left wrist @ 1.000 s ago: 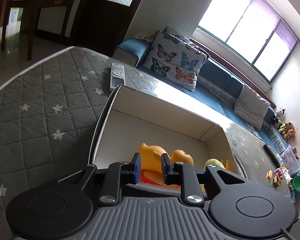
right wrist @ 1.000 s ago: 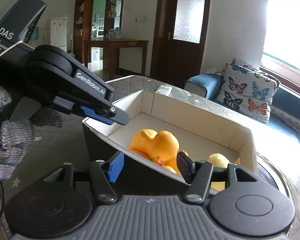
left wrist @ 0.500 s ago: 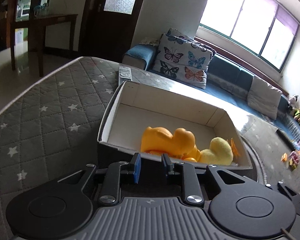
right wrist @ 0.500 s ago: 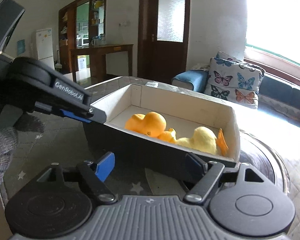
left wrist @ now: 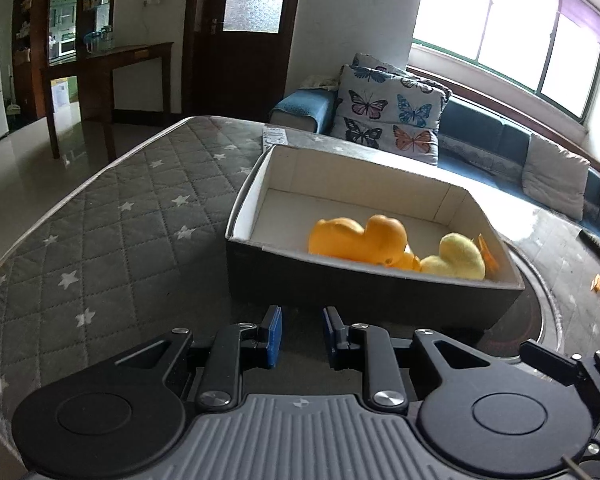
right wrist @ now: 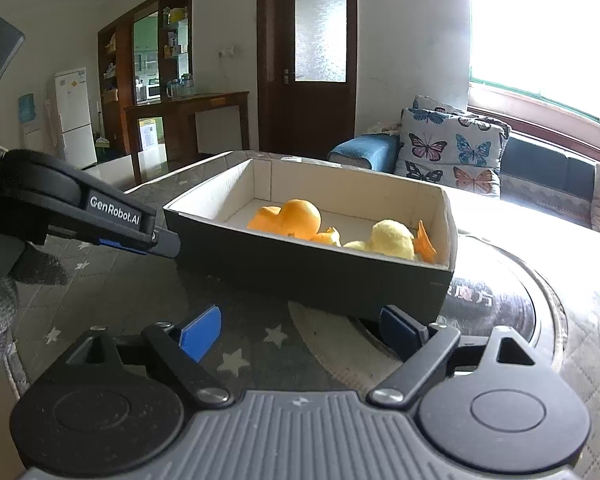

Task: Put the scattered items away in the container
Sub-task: 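Withdraw the left tool from the box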

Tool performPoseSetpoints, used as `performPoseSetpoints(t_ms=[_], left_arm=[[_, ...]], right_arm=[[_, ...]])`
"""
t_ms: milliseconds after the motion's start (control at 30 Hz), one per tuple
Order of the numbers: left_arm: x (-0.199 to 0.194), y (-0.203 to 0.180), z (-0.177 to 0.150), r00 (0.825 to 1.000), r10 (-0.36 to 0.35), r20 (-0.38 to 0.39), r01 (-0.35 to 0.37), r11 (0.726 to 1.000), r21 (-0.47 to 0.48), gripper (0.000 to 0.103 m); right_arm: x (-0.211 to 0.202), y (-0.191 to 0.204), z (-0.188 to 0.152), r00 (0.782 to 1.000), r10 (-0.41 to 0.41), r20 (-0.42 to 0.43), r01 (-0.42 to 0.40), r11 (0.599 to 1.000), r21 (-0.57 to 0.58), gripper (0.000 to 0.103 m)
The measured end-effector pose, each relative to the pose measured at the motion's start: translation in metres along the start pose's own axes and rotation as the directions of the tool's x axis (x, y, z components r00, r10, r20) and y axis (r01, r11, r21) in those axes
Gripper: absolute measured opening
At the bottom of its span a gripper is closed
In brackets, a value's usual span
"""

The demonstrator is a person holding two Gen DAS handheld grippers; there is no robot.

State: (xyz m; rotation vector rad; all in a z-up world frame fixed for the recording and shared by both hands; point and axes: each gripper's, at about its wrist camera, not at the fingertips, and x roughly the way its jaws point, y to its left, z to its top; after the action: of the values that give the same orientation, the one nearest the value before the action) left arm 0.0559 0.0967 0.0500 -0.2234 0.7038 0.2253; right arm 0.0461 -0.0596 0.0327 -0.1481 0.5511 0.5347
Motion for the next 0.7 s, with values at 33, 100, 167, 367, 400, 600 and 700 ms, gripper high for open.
performPoseSetpoints(t_ms=[33, 100, 167, 367, 400, 600, 700], left_arm=[[-0.001, 0.000, -0.002, 1.000, 0.006, -0.001, -0.006, 1.000, 0.004, 0.025], [-0.002, -0.001, -0.007, 1.000, 0.016, -0.002, -0.016, 1.000, 0.010, 0.025], [-0.005, -0.001, -0.010, 1.000, 0.024, -0.001, -0.024, 1.000, 0.013, 0.025], [-0.011, 0.000, -0.019, 0.999, 0.046, 0.008, -0.046, 0.999, 0.023, 0.025], [-0.012, 0.000, -0.021, 0.999, 0.050, 0.010, -0.051, 0.998, 0.025, 0.025], [-0.019, 0.001, -0.032, 0.998, 0.060, 0.008, -0.060, 0.998, 0.028, 0.025], [-0.022, 0.001, -0.037, 0.998, 0.070, 0.006, -0.070, 0.997, 0.035, 0.025]], right_arm=[[-0.001, 0.000, -0.002, 1.000, -0.004, 0.000, 0.004, 1.000, 0.004, 0.094], [-0.004, 0.001, -0.006, 1.000, -0.011, 0.001, 0.011, 1.000, 0.007, 0.096], [-0.006, 0.002, -0.009, 1.000, -0.017, 0.003, 0.017, 1.000, 0.009, 0.096], [-0.012, 0.003, -0.015, 1.000, -0.025, 0.007, 0.025, 0.999, 0.024, 0.097], [-0.013, 0.003, -0.016, 1.000, -0.026, 0.008, 0.026, 0.999, 0.025, 0.098], [-0.020, 0.009, -0.022, 0.999, -0.031, 0.015, 0.030, 0.999, 0.012, 0.103], [-0.024, 0.014, -0.024, 0.999, -0.034, 0.022, 0.034, 0.999, 0.001, 0.103]])
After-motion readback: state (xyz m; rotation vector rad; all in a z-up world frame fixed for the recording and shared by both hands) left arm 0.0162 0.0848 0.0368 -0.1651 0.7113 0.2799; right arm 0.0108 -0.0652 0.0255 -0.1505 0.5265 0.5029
